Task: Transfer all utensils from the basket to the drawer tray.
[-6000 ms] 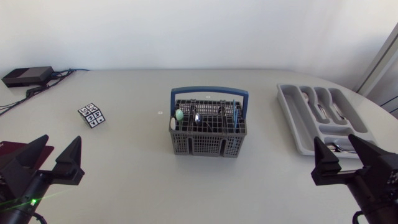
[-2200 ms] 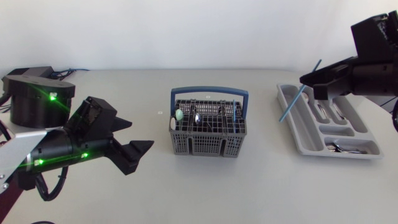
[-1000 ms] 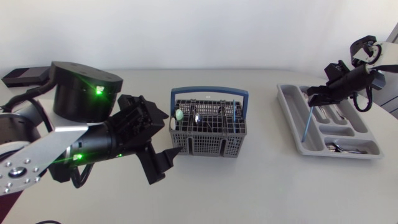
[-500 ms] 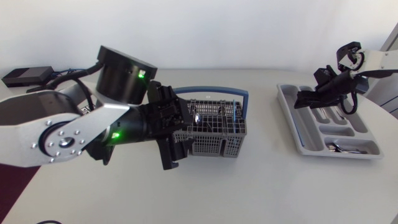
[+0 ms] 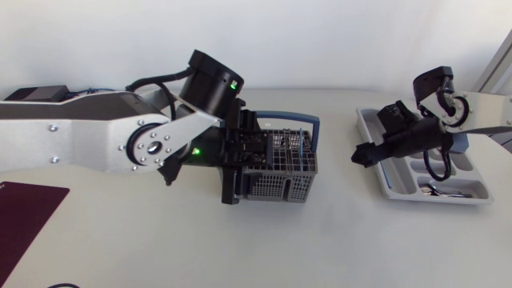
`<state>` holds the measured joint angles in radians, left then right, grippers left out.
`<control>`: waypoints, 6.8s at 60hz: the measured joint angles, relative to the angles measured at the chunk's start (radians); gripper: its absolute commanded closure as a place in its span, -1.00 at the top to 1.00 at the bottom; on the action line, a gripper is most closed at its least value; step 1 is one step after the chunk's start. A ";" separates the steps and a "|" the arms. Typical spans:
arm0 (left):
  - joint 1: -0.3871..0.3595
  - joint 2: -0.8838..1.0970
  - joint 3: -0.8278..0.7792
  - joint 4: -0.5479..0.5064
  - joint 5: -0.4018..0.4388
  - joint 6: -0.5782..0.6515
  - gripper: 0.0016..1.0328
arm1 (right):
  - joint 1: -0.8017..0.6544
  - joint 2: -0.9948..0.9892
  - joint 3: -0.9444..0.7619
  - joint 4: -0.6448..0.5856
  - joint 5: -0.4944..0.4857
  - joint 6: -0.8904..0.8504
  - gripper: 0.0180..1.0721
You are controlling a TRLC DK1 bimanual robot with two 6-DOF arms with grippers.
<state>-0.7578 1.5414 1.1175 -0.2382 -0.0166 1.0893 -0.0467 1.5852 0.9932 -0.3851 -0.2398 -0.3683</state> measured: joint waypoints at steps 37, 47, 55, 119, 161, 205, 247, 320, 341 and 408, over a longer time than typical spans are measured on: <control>0.005 0.162 0.129 -0.061 0.020 0.245 -0.55 | 0.171 -0.309 -0.244 0.046 0.000 0.000 0.86; 0.009 0.171 0.135 -0.061 0.033 0.274 -0.89 | 0.190 -0.335 -0.261 0.050 0.001 0.000 0.86; 0.011 0.172 0.143 -0.069 0.035 0.282 -0.93 | 0.212 -0.348 -0.278 0.051 0.001 0.000 0.86; 0.010 -0.019 0.312 -0.321 0.000 0.296 -0.93 | 0.370 -0.628 -0.326 -0.013 0.058 0.035 0.86; -0.077 0.011 0.439 -0.443 -0.027 -0.512 -0.93 | 0.733 -0.737 -0.374 0.168 0.324 0.057 0.80; -0.106 0.086 0.496 -0.529 0.053 -0.959 -0.93 | 0.870 -0.631 -0.457 0.488 0.541 -0.052 -0.59; -0.100 0.089 0.496 -0.547 0.069 -0.964 -0.60 | 0.870 -0.614 -0.459 0.496 0.559 -0.052 -0.89; 0.117 0.066 0.354 -0.425 0.098 -1.015 0.89 | -0.203 -0.632 -0.450 0.043 -0.397 -0.565 -0.89; 0.147 0.066 0.308 -0.421 0.099 -1.014 0.87 | -0.484 -0.227 -0.203 -0.106 -0.433 -1.080 -0.89; 0.166 0.116 0.268 -0.365 0.152 -1.027 0.79 | -0.617 0.212 0.072 -0.045 -0.133 -1.481 0.92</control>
<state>-0.5915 1.6569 1.3857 -0.6029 0.1352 0.0620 -0.6636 1.7973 1.0657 -0.4301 -0.3729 -1.8492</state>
